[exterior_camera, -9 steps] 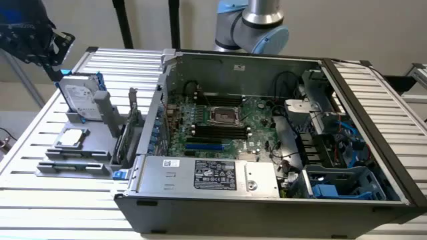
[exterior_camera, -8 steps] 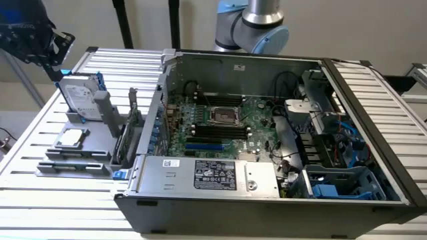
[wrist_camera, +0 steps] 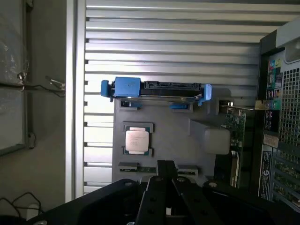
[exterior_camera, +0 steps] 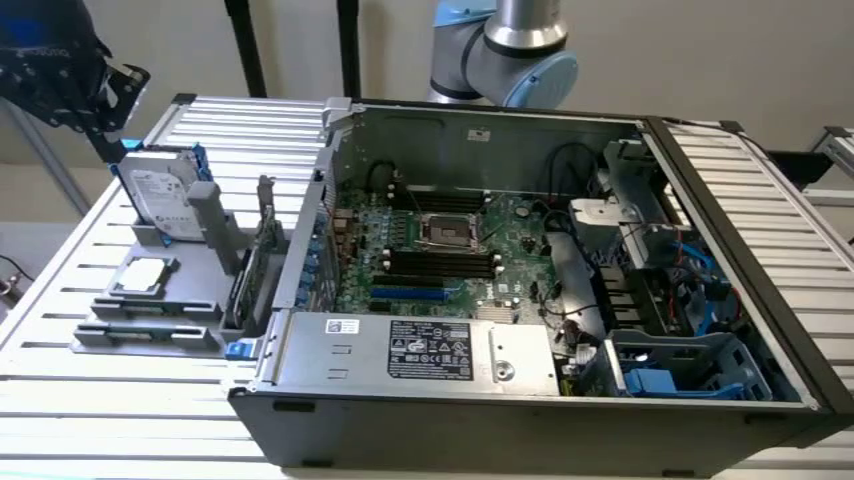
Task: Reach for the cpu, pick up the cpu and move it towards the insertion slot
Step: 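Reach for the cpu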
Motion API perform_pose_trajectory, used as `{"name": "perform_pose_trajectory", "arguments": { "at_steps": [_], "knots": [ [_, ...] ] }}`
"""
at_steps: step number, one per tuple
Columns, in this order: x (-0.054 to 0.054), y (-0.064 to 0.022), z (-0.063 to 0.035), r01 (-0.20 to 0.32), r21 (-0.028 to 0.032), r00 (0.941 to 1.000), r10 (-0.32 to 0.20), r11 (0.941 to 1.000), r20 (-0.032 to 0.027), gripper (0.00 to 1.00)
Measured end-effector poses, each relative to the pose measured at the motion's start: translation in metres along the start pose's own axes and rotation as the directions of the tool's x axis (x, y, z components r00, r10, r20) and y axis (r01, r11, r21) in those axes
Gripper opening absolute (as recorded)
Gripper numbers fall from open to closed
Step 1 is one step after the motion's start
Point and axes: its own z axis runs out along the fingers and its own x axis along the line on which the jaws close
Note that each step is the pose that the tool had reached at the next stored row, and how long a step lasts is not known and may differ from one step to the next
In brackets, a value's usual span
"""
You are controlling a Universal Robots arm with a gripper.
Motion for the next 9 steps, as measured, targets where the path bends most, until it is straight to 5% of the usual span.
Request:
{"name": "perform_pose_trajectory", "arguments": {
  "at_steps": [5, 9],
  "knots": [
    [0.002, 0.0001, 0.0, 0.0, 0.0002, 1.0, 0.0, 1.0, -0.0002, 0.11],
    [0.016, 0.0011, 0.0016, 0.0, 0.0003, 1.0, 0.0, 1.0, 0.0, 0.11]
  ]
}}
